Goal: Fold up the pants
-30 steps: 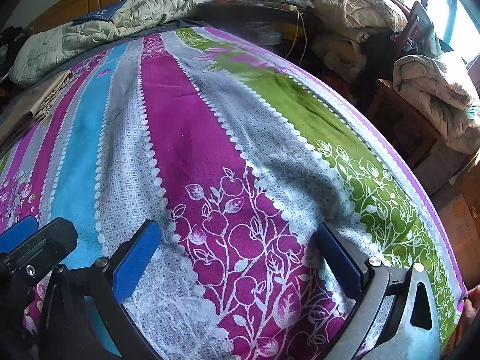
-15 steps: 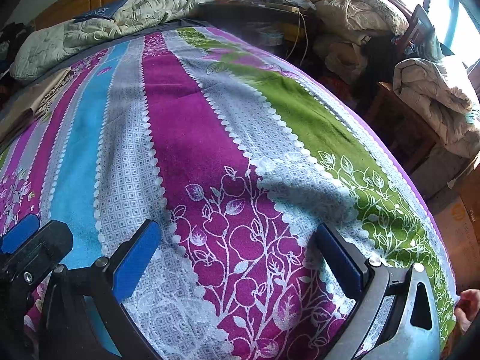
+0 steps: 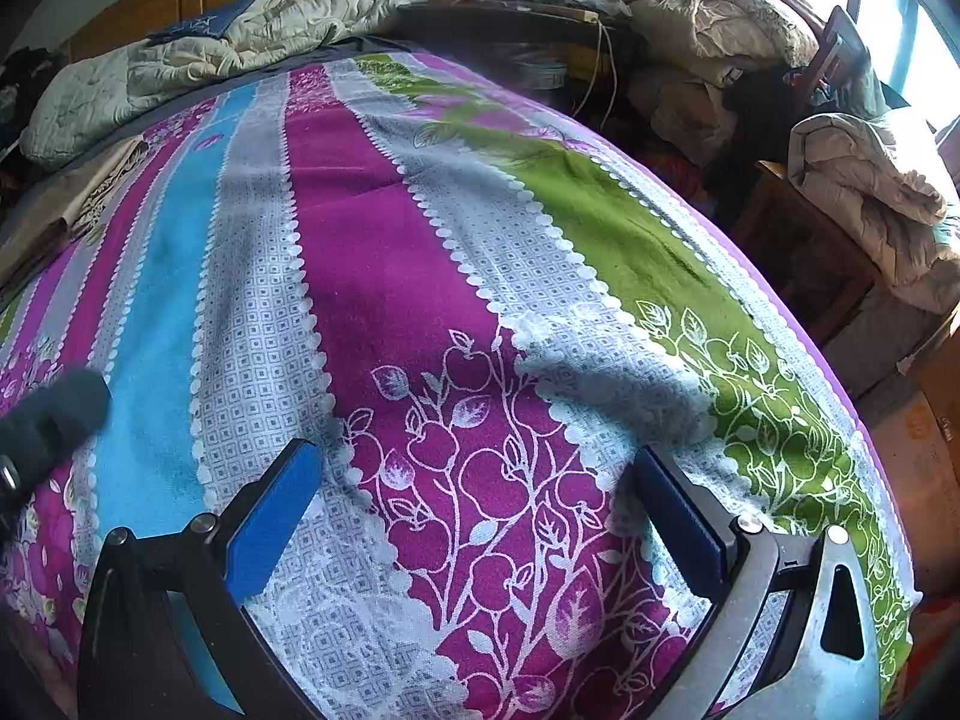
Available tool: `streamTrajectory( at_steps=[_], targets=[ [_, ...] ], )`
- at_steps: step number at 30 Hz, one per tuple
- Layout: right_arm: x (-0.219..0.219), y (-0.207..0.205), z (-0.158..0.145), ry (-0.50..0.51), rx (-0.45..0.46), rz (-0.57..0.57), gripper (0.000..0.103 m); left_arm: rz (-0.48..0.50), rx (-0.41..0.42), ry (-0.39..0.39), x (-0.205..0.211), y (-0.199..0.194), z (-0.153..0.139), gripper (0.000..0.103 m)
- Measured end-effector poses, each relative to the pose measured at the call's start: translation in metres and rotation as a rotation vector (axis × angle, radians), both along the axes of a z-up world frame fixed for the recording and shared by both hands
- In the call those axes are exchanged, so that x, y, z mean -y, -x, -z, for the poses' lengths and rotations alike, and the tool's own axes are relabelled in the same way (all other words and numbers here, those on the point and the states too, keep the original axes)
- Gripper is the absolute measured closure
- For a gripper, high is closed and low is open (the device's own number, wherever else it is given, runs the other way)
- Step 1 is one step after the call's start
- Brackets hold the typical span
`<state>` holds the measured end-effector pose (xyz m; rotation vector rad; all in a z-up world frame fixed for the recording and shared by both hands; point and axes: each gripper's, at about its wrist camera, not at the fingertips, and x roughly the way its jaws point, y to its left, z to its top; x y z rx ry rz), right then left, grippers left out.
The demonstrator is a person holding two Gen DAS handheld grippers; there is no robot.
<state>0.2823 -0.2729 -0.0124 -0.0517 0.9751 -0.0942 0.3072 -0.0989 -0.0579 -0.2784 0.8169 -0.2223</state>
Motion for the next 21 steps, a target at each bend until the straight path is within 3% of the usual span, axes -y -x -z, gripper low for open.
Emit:
streamTrajectory(
  at_steps=[2,4,9,12,14,15,18,19,21],
  targets=[
    [0.011,0.016,-0.015,0.005,0.024,0.0,0.006,-0.02,0.098,0.019,-0.003,-0.006,-0.027,0.001],
    [0.033,0.038,-0.036,-0.026,0.083,0.011,0.003,-0.004,0.123,0.025,0.001,-0.021,-0.043,0.0],
    [0.09,0.063,-0.074,-0.05,0.151,-0.007,0.0,0.08,-0.05,0.054,0.044,-0.084,-0.035,0.0],
    [0.112,0.065,-0.06,-0.13,0.128,0.017,0.0,0.086,-0.037,0.094,0.08,-0.109,-0.031,0.0],
    [0.122,0.065,-0.025,-0.181,0.08,0.077,0.0,0.083,-0.038,0.094,0.107,-0.13,-0.025,0.0],
    [0.12,0.065,-0.012,-0.156,0.079,0.085,0.0,0.083,-0.049,0.09,0.114,-0.137,-0.021,0.0],
    [0.096,0.061,-0.012,-0.012,0.065,0.057,0.0,0.092,-0.097,0.076,0.142,-0.153,-0.004,0.0],
    [0.094,0.059,-0.012,0.007,0.053,0.057,0.0,0.101,-0.102,0.046,0.151,-0.154,0.003,0.0],
    [0.098,0.06,-0.013,-0.023,0.064,0.061,0.0,0.08,-0.051,-0.105,0.17,-0.148,0.017,0.0]
  ],
)
